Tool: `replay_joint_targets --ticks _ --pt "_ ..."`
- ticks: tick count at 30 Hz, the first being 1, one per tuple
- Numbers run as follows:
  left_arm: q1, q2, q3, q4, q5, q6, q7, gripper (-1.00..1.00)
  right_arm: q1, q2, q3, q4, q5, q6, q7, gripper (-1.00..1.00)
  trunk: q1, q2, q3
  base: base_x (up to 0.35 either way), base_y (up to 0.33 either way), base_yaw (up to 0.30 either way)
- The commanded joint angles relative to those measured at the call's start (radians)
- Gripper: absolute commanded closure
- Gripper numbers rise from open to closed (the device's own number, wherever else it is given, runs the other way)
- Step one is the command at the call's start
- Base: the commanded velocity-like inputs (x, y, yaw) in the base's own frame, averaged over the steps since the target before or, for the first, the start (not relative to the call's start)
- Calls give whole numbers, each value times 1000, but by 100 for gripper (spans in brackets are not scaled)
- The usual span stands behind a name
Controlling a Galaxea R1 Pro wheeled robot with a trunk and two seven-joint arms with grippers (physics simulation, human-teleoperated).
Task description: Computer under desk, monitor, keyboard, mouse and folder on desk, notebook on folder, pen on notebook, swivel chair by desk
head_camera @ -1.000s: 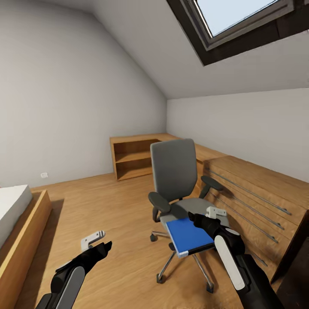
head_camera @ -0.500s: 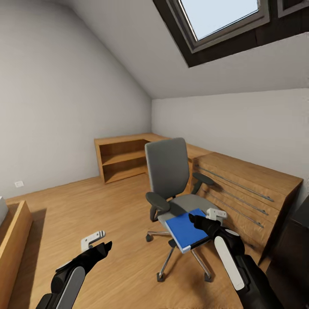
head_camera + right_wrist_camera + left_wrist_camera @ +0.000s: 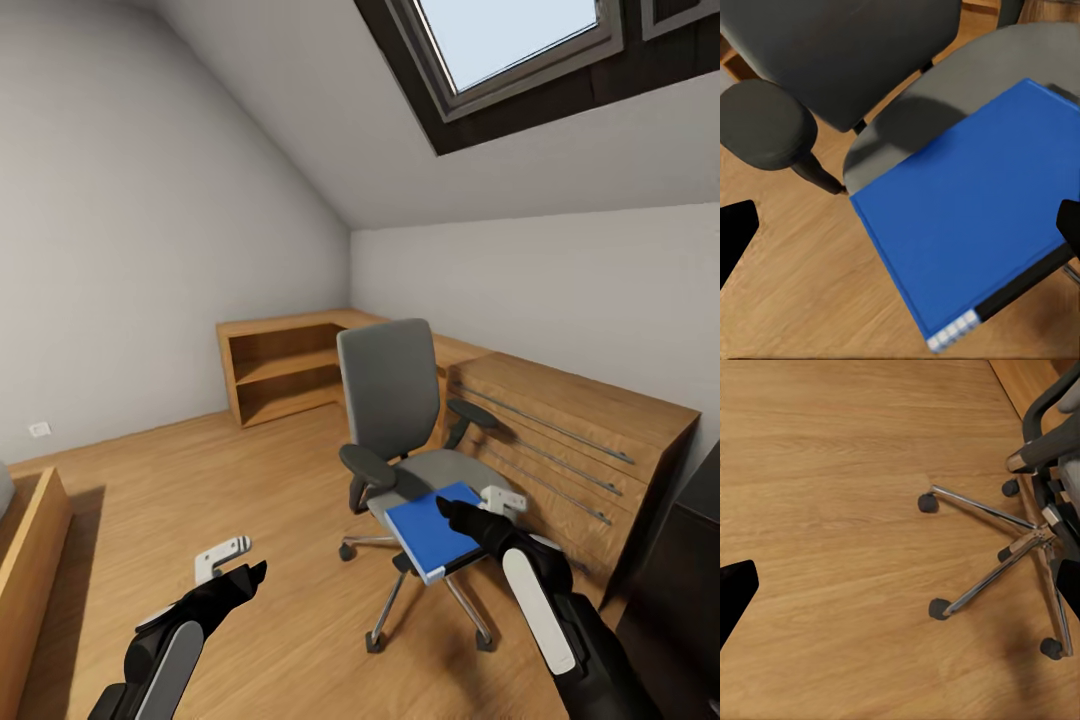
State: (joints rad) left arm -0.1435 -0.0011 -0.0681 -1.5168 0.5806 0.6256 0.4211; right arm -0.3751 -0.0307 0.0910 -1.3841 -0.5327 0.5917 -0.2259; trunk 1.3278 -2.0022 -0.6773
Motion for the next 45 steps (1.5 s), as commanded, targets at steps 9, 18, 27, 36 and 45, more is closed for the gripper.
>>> replay_joint_targets --ticks 9,18,27,36,45 --pt "-1 0 1 -2 10 2 11 -100 -1 -16 -60 51 -280 11 -12 -100 34 -64 -29 0 0 0" --pt "-1 0 1 -1 9 2 14 -100 0 -60 -117 108 -458 18 -11 -100 69 -127 -58 0 0 0" --pt "-1 0 4 -1 8 2 17 -100 0 -82 -121 138 -554 18 -12 -100 103 -190 -86 -42 0 0" --pt "-1 0 4 -1 8 2 18 -100 0 -80 -122 164 -561 16 -3 -100 138 -253 -114 -130 0 0" --pt "-1 0 4 0 8 2 18 -100 1 -82 -161 186 -564 17 82 -100 172 -316 -142 -1 0 0"
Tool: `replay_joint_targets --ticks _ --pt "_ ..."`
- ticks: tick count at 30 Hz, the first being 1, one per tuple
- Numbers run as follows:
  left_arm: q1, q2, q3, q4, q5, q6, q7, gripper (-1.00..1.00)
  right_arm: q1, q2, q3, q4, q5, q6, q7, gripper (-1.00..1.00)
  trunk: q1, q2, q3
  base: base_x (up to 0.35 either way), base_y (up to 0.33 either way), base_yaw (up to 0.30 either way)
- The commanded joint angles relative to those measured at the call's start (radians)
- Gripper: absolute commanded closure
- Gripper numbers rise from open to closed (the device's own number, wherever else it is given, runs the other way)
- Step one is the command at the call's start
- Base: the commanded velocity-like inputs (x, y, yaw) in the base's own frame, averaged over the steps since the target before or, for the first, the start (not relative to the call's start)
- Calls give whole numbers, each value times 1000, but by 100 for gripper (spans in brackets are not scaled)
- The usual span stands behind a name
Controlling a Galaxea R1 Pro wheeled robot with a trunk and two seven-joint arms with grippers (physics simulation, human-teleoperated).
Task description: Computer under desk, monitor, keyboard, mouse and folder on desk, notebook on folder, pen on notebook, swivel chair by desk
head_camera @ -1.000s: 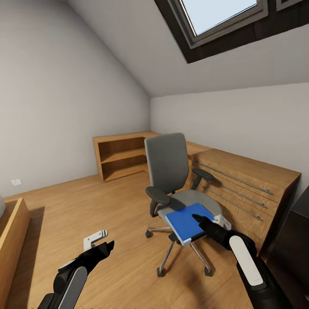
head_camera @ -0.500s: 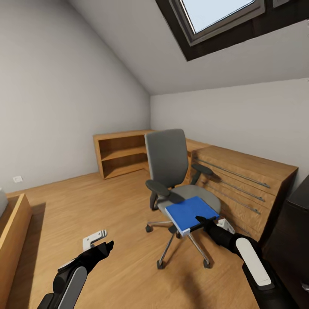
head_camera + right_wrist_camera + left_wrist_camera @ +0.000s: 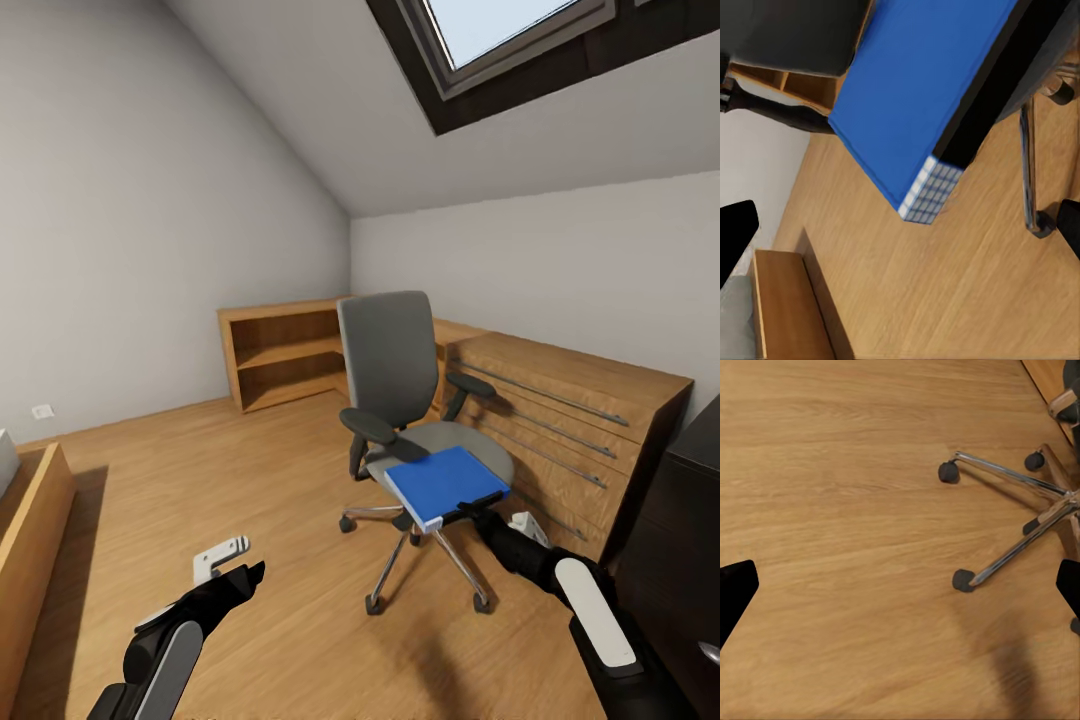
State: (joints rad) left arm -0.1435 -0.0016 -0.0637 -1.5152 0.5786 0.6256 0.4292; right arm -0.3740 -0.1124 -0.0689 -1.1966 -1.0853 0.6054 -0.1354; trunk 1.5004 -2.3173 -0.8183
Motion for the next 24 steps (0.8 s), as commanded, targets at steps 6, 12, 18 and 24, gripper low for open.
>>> replay_joint_targets --ticks 6,12,18,24 --pt "-1 0 -1 0 10 2 10 -100 -1 0 -97 20 -10 3 5 -100 23 -43 -20 0 0 0" --pt "-1 0 -2 0 10 2 10 -100 -1 0 -113 26 -9 1 27 -100 46 -85 -39 0 0 0" --pt "-1 0 -3 0 10 2 10 -100 -1 1 -114 43 -10 1 30 -100 69 -127 -58 0 0 0" --pt "-1 0 -4 0 10 2 10 -100 -1 1 -113 49 -10 1 82 -100 92 -169 -76 0 0 0"
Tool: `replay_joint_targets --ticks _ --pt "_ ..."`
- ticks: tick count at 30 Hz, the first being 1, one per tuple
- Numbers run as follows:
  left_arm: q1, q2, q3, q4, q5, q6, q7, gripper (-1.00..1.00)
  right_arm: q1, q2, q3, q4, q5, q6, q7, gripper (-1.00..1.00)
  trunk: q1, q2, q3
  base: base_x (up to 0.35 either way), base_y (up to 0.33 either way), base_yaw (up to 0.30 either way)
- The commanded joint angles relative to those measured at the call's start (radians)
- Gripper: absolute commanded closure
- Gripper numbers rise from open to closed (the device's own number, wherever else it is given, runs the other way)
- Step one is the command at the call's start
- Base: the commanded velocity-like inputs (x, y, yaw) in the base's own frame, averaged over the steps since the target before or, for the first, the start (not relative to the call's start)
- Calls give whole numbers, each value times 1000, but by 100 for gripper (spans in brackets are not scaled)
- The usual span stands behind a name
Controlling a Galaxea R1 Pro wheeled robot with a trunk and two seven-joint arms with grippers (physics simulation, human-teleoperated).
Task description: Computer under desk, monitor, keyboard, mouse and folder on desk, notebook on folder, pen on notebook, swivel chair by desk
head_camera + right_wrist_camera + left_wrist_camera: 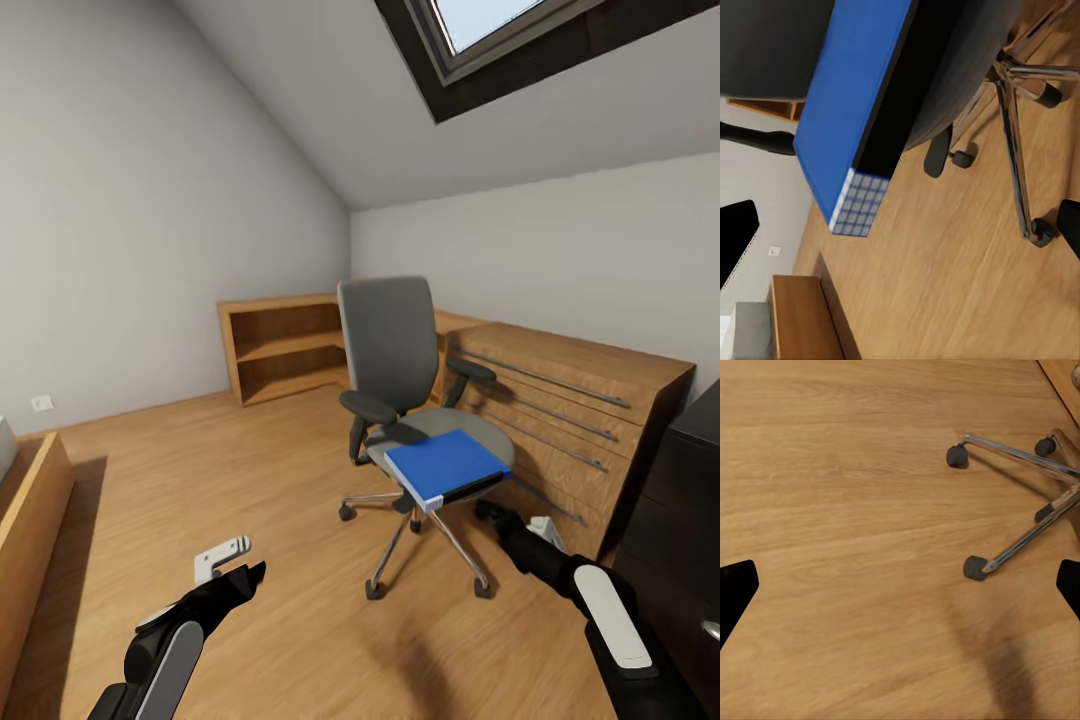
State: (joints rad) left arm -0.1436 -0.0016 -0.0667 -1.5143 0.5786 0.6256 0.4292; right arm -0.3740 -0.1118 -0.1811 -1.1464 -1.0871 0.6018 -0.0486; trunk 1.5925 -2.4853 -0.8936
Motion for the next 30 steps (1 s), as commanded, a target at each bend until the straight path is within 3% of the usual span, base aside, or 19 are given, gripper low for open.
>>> replay_joint_targets --ticks 1,12,26,28,29,30 --pt "-1 0 -1 -1 10 2 10 -100 0 0 -1 0 -7 5 3 -100 4 -8 -4 0 0 0" --pt "-1 0 -1 -1 10 2 10 -100 -1 0 0 2 -7 5 18 -100 12 -17 -46 0 0 0" --pt "-1 0 -1 -1 12 2 4 -100 -1 4 -2 3 -11 6 16 -100 12 -17 -46 0 0 0" --pt "-1 0 -1 -1 11 2 3 -100 -1 6 -3 3 -38 4 21 -100 12 -17 -46 0 0 0" --pt "-1 0 -1 -1 12 2 3 -100 0 7 -3 3 -68 3 25 -100 12 -17 -46 0 0 0" --pt "-1 0 -1 -1 12 2 3 -100 -1 8 -3 2 -129 3 39 -100 12 -17 -46 0 0 0"
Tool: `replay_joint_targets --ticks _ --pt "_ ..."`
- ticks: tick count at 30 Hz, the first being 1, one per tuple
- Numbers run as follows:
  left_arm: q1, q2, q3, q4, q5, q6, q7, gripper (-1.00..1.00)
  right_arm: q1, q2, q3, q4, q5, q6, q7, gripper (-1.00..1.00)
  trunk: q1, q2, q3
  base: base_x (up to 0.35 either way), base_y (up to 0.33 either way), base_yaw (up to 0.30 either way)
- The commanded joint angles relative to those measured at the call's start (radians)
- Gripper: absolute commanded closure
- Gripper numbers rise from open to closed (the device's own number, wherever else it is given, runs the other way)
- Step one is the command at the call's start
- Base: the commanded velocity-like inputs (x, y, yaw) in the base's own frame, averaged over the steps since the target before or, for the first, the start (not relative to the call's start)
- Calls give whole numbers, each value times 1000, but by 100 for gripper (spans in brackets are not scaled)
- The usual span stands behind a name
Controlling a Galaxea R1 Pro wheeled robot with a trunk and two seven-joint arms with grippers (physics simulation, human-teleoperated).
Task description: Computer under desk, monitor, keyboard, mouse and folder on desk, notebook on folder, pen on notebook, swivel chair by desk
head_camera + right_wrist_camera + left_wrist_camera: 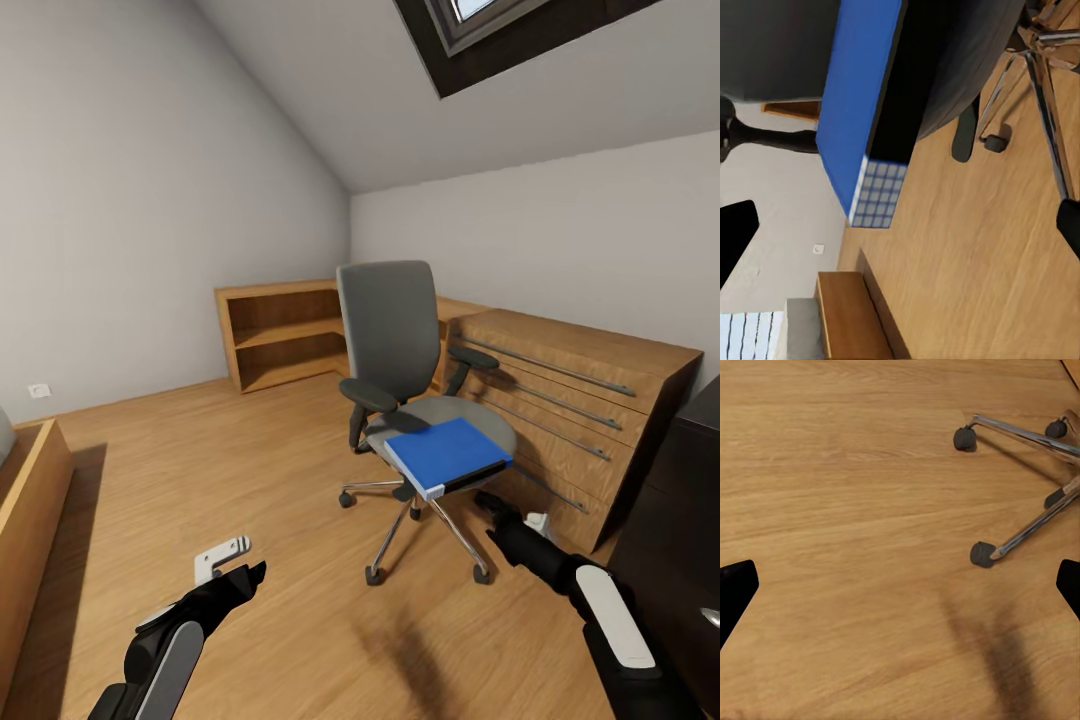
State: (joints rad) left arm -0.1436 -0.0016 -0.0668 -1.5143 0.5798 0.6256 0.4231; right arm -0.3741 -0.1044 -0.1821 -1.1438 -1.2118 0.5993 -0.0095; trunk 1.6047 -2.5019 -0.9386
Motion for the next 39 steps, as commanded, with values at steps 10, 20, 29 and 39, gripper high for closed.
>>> replay_joint_targets --ticks 10,20,29,39 --pt "-1 0 -1 -1 11 2 9 -100 -1 -6 -2 -1 -164 10 51 -100 0 0 -1 0 0 0" --pt "-1 0 -1 -1 11 2 9 -100 -1 -8 -37 -1 -171 11 54 -100 0 0 -1 0 0 0" --pt "-1 0 -1 -1 11 2 11 -100 -1 -10 -52 1 -170 11 50 -100 0 0 -1 0 0 0" --pt "-1 0 -2 -1 11 2 15 -100 -1 -10 -53 1 -170 11 48 -100 4 -3 -40 0 0 0"
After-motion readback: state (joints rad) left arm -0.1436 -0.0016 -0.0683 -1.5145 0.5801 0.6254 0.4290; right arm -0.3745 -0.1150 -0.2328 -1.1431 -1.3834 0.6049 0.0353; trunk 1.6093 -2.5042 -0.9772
